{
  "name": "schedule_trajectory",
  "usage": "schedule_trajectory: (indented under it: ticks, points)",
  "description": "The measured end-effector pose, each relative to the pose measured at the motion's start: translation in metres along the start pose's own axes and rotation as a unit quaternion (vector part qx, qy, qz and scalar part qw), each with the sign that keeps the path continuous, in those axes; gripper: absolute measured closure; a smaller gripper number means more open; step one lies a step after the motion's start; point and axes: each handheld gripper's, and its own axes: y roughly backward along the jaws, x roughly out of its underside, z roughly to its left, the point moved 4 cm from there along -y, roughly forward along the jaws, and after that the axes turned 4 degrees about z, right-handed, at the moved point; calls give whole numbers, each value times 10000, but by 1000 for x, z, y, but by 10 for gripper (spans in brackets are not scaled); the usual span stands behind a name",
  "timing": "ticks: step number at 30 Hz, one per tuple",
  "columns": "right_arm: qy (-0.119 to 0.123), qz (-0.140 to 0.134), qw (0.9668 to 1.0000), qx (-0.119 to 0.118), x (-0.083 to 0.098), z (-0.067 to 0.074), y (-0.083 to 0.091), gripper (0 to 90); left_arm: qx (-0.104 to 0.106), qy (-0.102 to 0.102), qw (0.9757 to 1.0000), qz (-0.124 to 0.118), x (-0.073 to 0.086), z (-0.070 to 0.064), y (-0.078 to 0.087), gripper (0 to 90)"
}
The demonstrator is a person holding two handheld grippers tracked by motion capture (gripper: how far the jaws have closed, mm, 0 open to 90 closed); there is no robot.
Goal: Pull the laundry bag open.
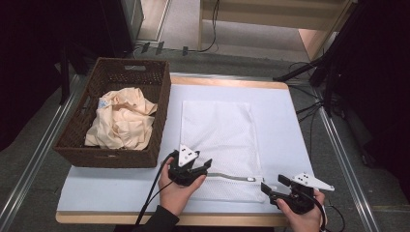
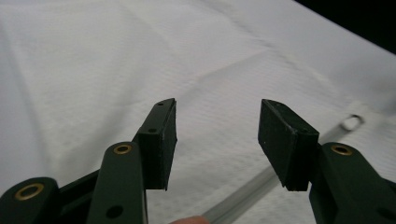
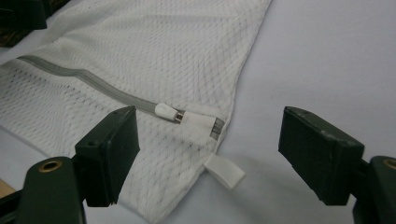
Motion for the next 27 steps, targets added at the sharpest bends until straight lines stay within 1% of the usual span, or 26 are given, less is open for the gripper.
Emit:
schedule_trajectory:
  ticks: [1,2,3,4,5,6,7,8,9,11,13,14,15,16,17,18,19,21,22,23,25,26,27]
  points:
    - [1,-2,10000,-18,1,-1,2,203,83,-56,10000,3,-1,-5,-2,476]
    - [1,-2,10000,-18,1,-1,2,203,83,-56,10000,3,-1,-5,-2,480]
    - [-17,21,10000,-6,4,-2,4,208,277,-94,9996,7,-3,-15,-8,491]
    - [-17,21,10000,-6,4,-2,4,208,277,-94,9996,7,-3,-15,-8,502]
    - [-42,37,10000,25,7,-5,5,232,429,-108,9990,64,-3,-23,-14,513]
    - [-42,37,10000,25,7,-5,5,232,429,-108,9990,64,-3,-23,-14,529]
    - [-61,58,10000,6,8,-6,5,252,484,-145,9987,93,-3,-27,-16,529]
    - [-130,76,9999,-22,11,-7,4,277,539,-178,9983,116,-3,-31,-19,565]
    - [-129,80,9999,-5,12,-8,4,303,657,-245,9974,178,-2,-38,-24,577]
    - [-81,100,9999,5,14,-10,3,361,764,-319,9963,234,-2,-45,-29,606]
    - [-83,93,9999,-65,15,-12,1,415,873,-359,9951,307,0,-52,-35,631]
    - [-111,108,9998,-86,16,-12,1,433,904,-381,9945,362,0,-54,-36,644]
    - [-111,108,9998,-86,16,-12,1,433,904,-381,9945,362,0,-54,-36,653]
    - [-99,106,9999,-94,16,-13,0,453,969,-413,9936,398,1,-59,-40,653]
    - [-147,109,9997,-170,17,-12,-1,480,1059,-451,9923,462,2,-65,-45,668]
    - [-171,113,9996,-183,16,-12,-1,495,1118,-465,9913,509,4,-68,-48,674]
    - [-144,65,9997,-211,15,-12,-2,505,1129,-487,9907,578,5,-71,-50,676]
    - [-159,67,9995,-257,14,-9,-4,524,1213,-512,9890,671,8,-76,-55,676]
    - [-159,67,9995,-257,14,-9,-4,524,1213,-512,9890,671,8,-76,-55,676]
    - [-133,108,9995,-248,13,-8,-8,551,1261,-564,9874,777,10,-80,-59,676]
    - [-141,181,9994,-271,12,-6,-13,565,1299,-569,9864,834,12,-83,-62,676]
    - [-141,181,9994,-271,12,-6,-13,565,1299,-569,9864,834,12,-83,-62,676]
    - [-113,206,9994,-261,11,-6,-17,572,1313,-598,9853,917,14,-84,-65,676]
